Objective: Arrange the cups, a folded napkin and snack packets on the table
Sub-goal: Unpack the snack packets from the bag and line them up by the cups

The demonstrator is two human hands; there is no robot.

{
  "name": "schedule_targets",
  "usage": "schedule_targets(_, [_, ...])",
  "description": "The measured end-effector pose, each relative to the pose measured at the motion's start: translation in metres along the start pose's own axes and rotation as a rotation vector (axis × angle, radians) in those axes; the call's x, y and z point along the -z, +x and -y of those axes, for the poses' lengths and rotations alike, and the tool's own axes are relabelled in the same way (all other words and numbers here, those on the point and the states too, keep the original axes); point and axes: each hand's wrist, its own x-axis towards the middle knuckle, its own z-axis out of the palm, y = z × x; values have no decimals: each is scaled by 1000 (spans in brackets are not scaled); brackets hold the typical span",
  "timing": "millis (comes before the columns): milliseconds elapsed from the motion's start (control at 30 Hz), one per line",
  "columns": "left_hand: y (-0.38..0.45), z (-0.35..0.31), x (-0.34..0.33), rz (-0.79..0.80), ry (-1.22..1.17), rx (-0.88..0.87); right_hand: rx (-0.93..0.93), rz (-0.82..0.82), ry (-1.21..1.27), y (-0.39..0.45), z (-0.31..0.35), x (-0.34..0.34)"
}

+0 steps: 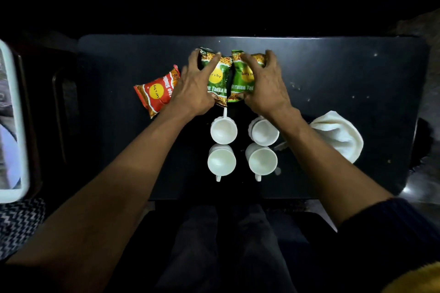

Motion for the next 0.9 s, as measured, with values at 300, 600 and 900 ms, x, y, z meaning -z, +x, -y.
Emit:
schedule_targets(300, [33,-9,4,-143,-598,366,-352,-127,449,26,-6,-2])
schedule_targets(600, [23,-17,0,-141,-876,421,-323,-142,596,14,-14,-10])
schedule_targets(900, [-31,-27,30,-440,-1127,2,-49,-468,584,-16,-7,8])
